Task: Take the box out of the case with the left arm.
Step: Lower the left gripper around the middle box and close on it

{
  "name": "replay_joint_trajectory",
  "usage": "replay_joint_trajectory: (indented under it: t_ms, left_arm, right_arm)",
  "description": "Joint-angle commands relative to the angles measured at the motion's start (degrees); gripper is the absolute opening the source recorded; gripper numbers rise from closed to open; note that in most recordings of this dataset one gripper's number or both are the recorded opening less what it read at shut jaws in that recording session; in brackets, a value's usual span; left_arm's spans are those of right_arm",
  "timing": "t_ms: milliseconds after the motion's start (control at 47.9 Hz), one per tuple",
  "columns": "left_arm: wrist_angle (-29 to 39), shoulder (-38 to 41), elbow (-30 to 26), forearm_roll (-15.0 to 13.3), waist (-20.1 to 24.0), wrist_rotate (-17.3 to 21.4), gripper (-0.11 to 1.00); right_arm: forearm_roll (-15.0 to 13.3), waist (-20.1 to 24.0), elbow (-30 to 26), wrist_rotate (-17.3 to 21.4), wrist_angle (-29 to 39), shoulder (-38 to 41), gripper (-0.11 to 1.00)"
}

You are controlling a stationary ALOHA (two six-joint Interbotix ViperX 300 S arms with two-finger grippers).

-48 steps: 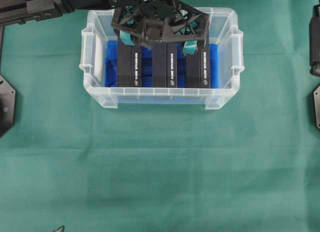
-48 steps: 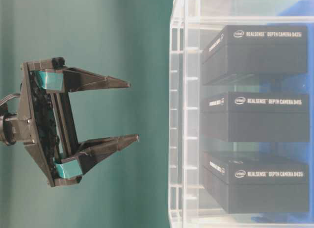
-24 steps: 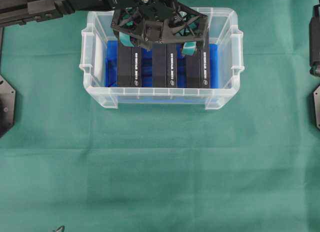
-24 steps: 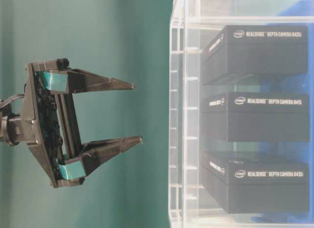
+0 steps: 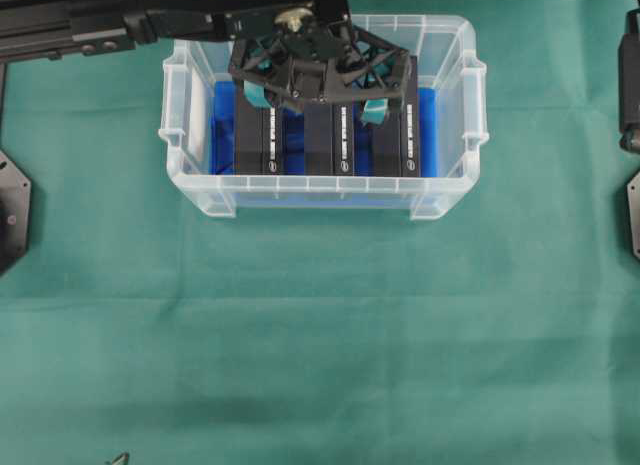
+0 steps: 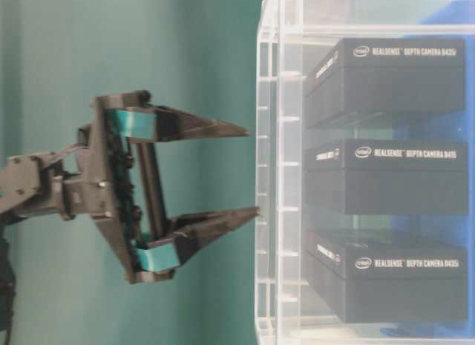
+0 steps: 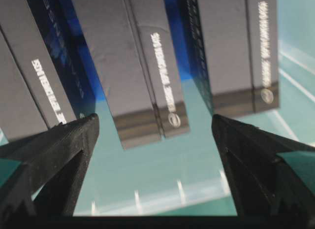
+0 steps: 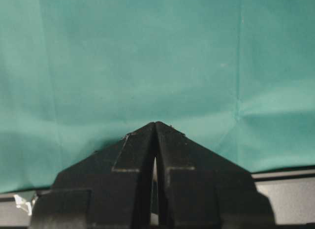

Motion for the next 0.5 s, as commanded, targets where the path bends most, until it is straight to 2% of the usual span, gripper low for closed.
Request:
replay_joint_trajectory:
  t_ms: [0,271,480]
  left_arm:
    - [-1.58,-0.88,0.26,0.00,0.35,0.00,0.96]
    - [-4.31,-0.79,4.22,0.00,1.23,0.18,0.96]
    - [-9.76,-0.79,7.47,0.00,1.32,0.09,0.96]
  right_arm:
    - [-0.09,-0.09,-0.53,0.09,-0.26,-0.26,0.01]
    - [-0.09,0.00,-0.35,0.09,-0.26,-0.35,0.01]
    - [-0.35,-0.09,-0.18,0.09,-0.26,-0.35,0.01]
